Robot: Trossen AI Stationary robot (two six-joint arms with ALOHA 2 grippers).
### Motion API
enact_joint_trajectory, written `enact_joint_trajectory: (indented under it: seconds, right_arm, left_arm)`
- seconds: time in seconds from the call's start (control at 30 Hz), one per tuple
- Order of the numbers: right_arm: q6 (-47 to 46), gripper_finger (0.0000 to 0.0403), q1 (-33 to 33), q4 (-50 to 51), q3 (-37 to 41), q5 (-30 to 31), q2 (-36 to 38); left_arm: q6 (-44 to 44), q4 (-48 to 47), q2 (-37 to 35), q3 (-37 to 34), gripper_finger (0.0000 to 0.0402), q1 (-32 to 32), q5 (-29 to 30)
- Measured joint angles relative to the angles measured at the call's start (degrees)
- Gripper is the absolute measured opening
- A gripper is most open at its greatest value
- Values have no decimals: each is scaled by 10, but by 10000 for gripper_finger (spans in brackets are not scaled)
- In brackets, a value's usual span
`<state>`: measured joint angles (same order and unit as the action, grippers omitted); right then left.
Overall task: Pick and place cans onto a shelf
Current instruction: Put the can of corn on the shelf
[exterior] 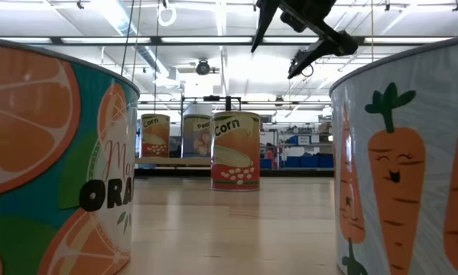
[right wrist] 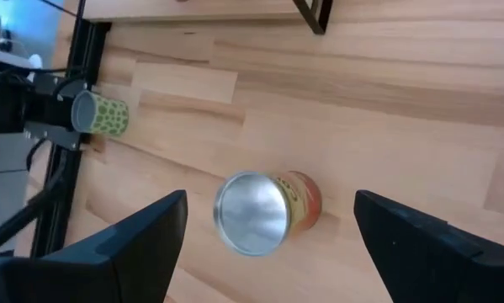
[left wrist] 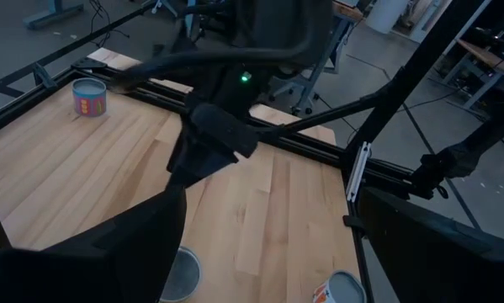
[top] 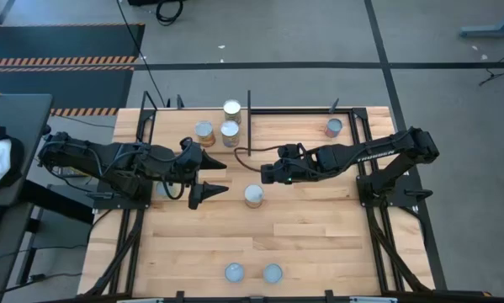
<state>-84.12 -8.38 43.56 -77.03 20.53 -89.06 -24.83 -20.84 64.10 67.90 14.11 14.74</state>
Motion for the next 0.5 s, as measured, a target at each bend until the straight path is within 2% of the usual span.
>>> enact_joint_trajectory:
  seconds: [0.5]
  right_arm:
    - [-65, 348, 7, -56, 0, -15, 0]
  left_arm:
    - [0, 0, 0, 0, 357, 0, 0]
